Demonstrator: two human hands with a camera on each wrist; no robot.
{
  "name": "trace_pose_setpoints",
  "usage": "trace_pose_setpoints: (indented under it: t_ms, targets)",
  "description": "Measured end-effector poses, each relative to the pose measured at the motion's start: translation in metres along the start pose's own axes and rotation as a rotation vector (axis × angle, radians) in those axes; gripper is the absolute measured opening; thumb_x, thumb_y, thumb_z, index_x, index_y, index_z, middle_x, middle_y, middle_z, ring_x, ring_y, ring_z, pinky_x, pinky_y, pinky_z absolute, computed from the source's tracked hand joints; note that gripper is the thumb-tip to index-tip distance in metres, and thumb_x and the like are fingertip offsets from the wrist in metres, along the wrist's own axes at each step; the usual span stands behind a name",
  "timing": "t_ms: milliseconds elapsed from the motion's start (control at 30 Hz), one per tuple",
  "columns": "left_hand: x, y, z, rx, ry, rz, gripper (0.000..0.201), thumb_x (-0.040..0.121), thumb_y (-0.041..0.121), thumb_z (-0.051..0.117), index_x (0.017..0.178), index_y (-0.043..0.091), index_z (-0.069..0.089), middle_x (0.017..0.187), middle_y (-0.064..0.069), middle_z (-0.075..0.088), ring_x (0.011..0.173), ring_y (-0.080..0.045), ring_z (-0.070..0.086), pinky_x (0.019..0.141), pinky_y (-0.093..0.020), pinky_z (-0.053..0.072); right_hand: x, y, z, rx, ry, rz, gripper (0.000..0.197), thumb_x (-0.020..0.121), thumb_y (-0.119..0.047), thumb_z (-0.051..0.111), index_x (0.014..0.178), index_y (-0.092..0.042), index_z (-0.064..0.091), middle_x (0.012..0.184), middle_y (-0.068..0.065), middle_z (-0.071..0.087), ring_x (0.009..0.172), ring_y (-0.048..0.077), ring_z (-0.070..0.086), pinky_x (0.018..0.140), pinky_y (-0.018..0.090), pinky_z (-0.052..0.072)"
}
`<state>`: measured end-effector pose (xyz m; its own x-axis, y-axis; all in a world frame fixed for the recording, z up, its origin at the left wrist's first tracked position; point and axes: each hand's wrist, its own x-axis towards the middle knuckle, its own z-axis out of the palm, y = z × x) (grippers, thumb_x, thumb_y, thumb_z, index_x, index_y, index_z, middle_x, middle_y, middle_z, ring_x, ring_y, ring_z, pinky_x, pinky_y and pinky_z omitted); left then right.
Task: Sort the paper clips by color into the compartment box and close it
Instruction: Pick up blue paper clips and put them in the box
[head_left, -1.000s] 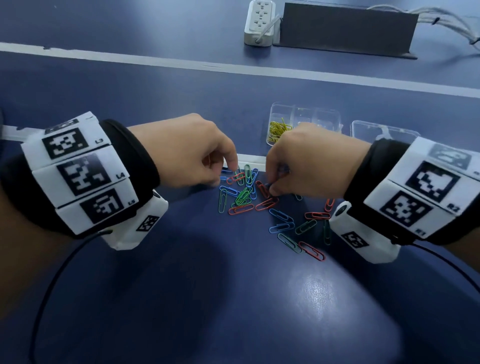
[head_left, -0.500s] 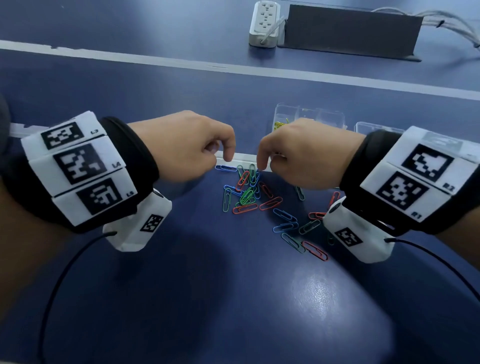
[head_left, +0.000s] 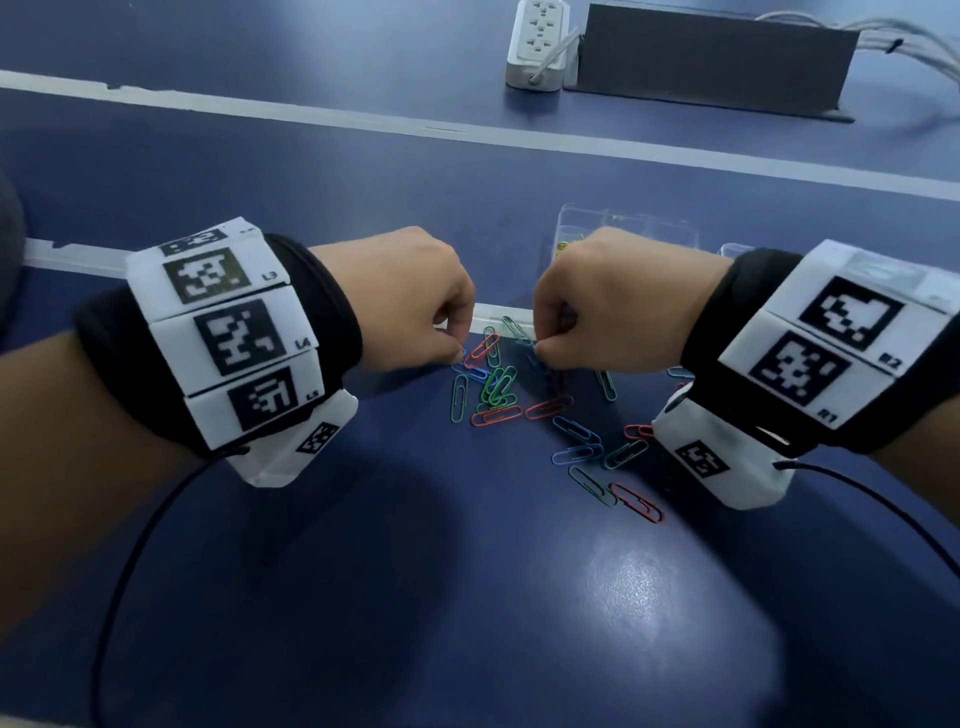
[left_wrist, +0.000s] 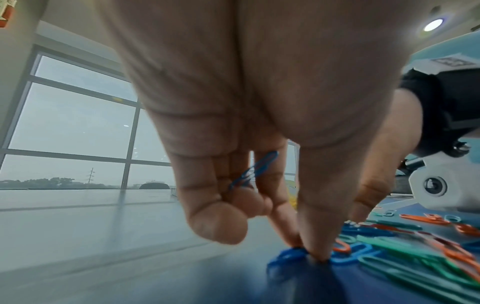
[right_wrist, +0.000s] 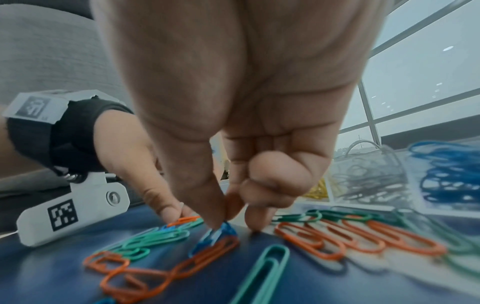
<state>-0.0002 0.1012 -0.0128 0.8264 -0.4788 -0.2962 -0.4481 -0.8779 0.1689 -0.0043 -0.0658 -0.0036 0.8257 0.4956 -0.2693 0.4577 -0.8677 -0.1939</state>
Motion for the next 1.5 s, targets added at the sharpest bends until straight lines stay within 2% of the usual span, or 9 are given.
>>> trace_pose_setpoints:
  t_ms: [233,333,433,633,767,1067,1233,1367,1500]
  targets:
    - [-0.012,0.002,-0.007,-0.101,0.032,-0.097,0.009,0.072,0.026,0.057,0.065,0.02,0.058,0.057,0.008,0.054,0.056,-0.002,0.047,0.058,-0.022,0.04,-0.013,0.009,-0.001,0.175,-0.025,0.079,0.01,0.071,-0.025,0.062,0.068,-0.025,0.053,0.062,-0.009,0.052,0.057,0.002,0.044,0.054,0.019,0.036]
    - [-0.014,0.001,-0.01,-0.16,0.052,-0.109,0.007,0.072,0.023,0.054,0.078,0.023,0.058,0.06,0.008,0.055,0.058,-0.003,0.048,0.06,-0.025,0.04,-0.02,0.013,0.001,0.33,-0.128,0.116,0.017,0.077,-0.018,0.052,0.086,-0.028,0.061,0.063,-0.004,0.064,0.05,0.007,0.055,0.057,0.021,0.044]
    - [-0.014,0.004,-0.008,-0.216,-0.001,-0.133,0.014,0.081,0.019,0.048,0.088,0.027,0.057,0.062,0.009,0.055,0.056,-0.001,0.049,0.058,-0.018,0.037,-0.027,0.012,0.0,0.352,-0.202,0.143,0.024,0.08,-0.017,0.045,0.078,-0.026,0.067,0.06,-0.002,0.068,0.049,0.01,0.063,0.054,0.019,0.049]
    - [-0.007,0.009,-0.009,-0.33,-0.057,-0.21,0.021,0.084,0.014,0.036,0.068,0.014,0.051,0.042,0.011,0.056,0.041,0.001,0.049,0.053,-0.025,0.036,-0.039,0.001,0.007,0.175,-0.07,0.083,0.022,0.078,-0.03,0.052,0.074,-0.016,0.069,0.066,0.006,0.067,0.066,0.021,0.058,0.065,0.024,0.048]
    - [-0.006,0.012,-0.011,-0.283,-0.085,-0.214,0.027,0.08,0.035,0.046,0.065,0.013,0.046,0.052,0.0,0.051,0.048,-0.017,0.045,0.057,-0.029,0.04,-0.041,-0.004,0.01,0.062,-0.075,0.032,0.014,0.075,-0.033,0.066,0.076,-0.02,0.072,0.074,0.002,0.069,0.072,0.021,0.06,0.068,0.025,0.05]
    - [-0.004,0.005,0.003,-0.168,-0.099,-0.083,0.015,0.089,0.016,0.052,0.087,0.03,0.056,0.069,0.011,0.051,0.066,0.0,0.045,0.065,-0.025,0.036,-0.041,-0.004,0.007,0.092,-0.073,0.013,0.015,0.074,-0.021,0.06,0.088,-0.027,0.065,0.065,-0.01,0.049,0.071,0.017,0.047,0.067,0.022,0.039]
    - [-0.005,0.002,0.005,-0.124,-0.079,-0.06,0.013,0.082,0.031,0.064,0.094,0.029,0.06,0.071,0.009,0.047,0.068,-0.002,0.044,0.075,-0.029,0.042,-0.044,0.003,0.002,0.192,-0.072,0.029,0.02,0.079,-0.022,0.052,0.085,-0.025,0.07,0.057,-0.012,0.051,0.058,0.005,0.05,0.057,0.016,0.039]
    - [-0.004,0.005,0.004,-0.027,-0.03,-0.012,0.016,0.078,0.03,0.069,0.093,0.025,0.068,0.072,0.006,0.052,0.067,-0.012,0.045,0.075,-0.028,0.045,-0.05,0.0,0.007,0.09,-0.103,-0.09,0.023,0.081,-0.022,0.051,0.091,-0.022,0.072,0.085,0.0,0.069,0.081,0.02,0.061,0.075,0.026,0.044]
    - [-0.005,0.008,0.003,0.017,-0.033,0.014,0.006,0.081,0.027,0.065,0.086,0.025,0.069,0.076,0.003,0.06,0.067,-0.011,0.047,0.071,-0.024,0.042,-0.051,-0.005,0.007,0.051,-0.202,-0.121,0.021,0.076,-0.035,0.07,0.096,-0.027,0.07,0.091,-0.008,0.068,0.088,0.013,0.061,0.078,0.026,0.047]
